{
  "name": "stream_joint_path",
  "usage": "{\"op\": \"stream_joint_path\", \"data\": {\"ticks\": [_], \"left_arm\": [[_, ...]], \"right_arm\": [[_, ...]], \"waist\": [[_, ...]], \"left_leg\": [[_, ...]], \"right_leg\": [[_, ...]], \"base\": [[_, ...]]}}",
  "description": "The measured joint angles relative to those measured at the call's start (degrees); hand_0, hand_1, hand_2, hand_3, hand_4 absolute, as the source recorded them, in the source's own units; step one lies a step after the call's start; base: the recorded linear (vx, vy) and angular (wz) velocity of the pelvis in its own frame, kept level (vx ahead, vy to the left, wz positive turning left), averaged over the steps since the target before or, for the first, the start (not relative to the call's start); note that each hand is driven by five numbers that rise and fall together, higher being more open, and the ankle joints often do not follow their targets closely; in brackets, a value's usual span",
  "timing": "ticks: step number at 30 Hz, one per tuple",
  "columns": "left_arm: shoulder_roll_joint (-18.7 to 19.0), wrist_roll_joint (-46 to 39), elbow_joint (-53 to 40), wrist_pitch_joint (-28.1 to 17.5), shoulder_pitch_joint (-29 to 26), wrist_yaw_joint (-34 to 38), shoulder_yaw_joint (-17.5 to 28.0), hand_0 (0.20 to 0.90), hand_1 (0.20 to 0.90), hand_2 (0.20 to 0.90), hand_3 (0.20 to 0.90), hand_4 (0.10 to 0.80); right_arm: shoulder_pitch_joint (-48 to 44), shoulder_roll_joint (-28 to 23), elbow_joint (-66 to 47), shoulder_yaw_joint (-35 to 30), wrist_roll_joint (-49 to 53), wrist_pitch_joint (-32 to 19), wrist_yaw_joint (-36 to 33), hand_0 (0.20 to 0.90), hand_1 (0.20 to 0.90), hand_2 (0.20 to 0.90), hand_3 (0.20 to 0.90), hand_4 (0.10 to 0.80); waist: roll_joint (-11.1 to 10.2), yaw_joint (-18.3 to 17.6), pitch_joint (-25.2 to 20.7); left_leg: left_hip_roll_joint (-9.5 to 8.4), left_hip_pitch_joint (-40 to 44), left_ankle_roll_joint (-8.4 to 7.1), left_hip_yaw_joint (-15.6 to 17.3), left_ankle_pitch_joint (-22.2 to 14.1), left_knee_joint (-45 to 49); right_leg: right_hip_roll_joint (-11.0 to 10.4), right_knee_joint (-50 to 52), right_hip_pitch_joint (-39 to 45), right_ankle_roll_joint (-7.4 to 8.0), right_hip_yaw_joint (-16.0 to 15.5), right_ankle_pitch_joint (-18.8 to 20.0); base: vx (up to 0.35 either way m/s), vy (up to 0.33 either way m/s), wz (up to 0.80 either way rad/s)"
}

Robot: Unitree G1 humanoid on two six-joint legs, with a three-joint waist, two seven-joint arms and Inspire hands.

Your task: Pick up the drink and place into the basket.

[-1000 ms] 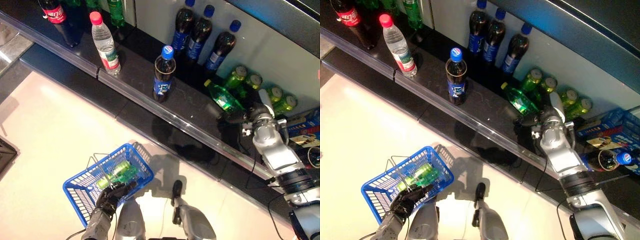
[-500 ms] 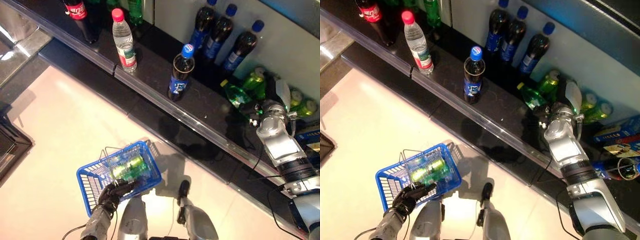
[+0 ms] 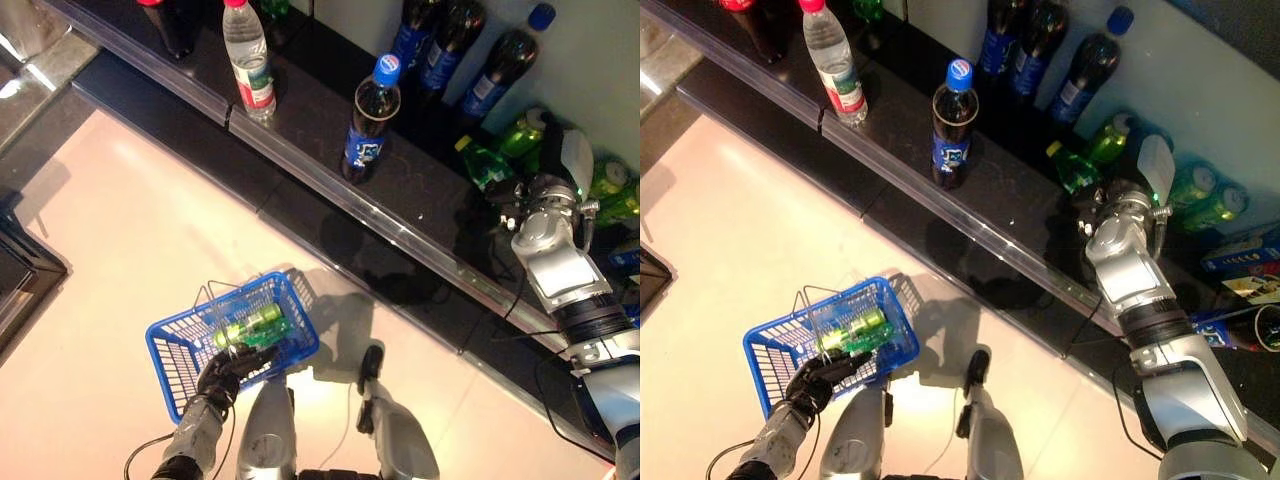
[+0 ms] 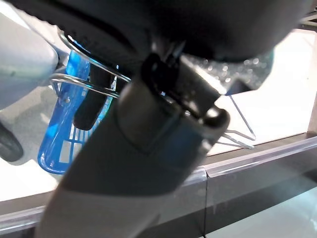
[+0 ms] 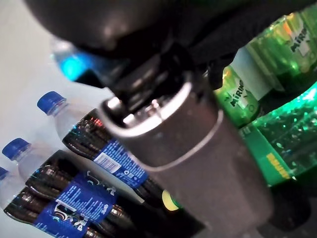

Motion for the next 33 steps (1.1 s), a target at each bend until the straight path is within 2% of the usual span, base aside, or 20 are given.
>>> {"op": "stream_joint_path", "data": {"ticks": [3, 8, 16, 27, 33], "left_arm": [[1.1, -0.3, -0.2, -0.4, -0.5, 0.0, -2.0, 0.3, 0.3, 0.3, 0.2, 0.1], [1.2, -1.1, -0.4, -0.5, -0.7, 0.0, -2.1, 0.3, 0.3, 0.3, 0.2, 0.1], [1.1, -1.3, -0.6, -0.6, -0.7, 0.0, -2.7, 0.3, 0.3, 0.3, 0.2, 0.1], [0.7, -1.2, -0.7, -0.7, -0.3, 0.0, -2.7, 0.3, 0.3, 0.3, 0.2, 0.1], [-0.4, -1.2, -1.4, -0.7, 1.8, 0.1, -0.8, 0.3, 0.3, 0.3, 0.2, 0.1]], "right_arm": [[-2.0, 0.0, 2.1, 0.6, 0.3, 0.0, -0.7, 0.9, 0.9, 0.9, 0.9, 0.8], [-3.0, 0.0, 2.5, 0.6, 0.1, 0.1, -1.0, 0.9, 0.9, 0.9, 0.9, 0.8], [-1.4, 1.2, 1.0, 0.6, -2.4, 0.0, -5.3, 0.9, 0.9, 0.9, 0.9, 0.8], [8.6, 1.2, -10.1, -6.1, -3.0, 1.5, -6.2, 0.9, 0.9, 0.9, 0.9, 0.8], [14.7, 1.2, -12.7, -9.7, -4.6, 2.4, -6.2, 0.9, 0.9, 0.9, 0.9, 0.8]], "waist": [[0.0, 0.0, 0.2], [0.1, 0.0, 0.7], [0.3, 0.0, 0.8], [0.2, -0.4, 1.2], [0.2, -2.7, 1.2]], "left_leg": [[-0.15, -1.3, 0.17, 0.0, 0.1, 0.7], [-0.47, -1.8, 0.38, 0.2, 0.3, 0.5], [-0.77, -1.7, 0.68, 0.7, 0.6, 0.4], [-0.84, 0.6, 0.82, 1.8, 0.5, -1.2], [-0.75, 2.8, 0.82, 2.7, 0.5, -2.4]], "right_leg": [[-0.2, 0.5, -1.1, 0.14, 0.0, 0.1], [-0.6, 1.7, -2.5, 0.21, 0.3, 0.1], [-0.8, 1.9, -2.8, 0.14, 1.4, 0.2], [-0.9, 1.4, -1.6, 0.55, 2.0, 0.4], [-0.7, 1.0, -0.3, 0.7, 2.6, 0.3]], "base": [[0.0, 0.0, 0.0], [-0.005, 0.049, -0.01], [0.002, 0.029, -0.02], [0.003, 0.016, -0.04], [0.006, 0.004, -0.05]]}}
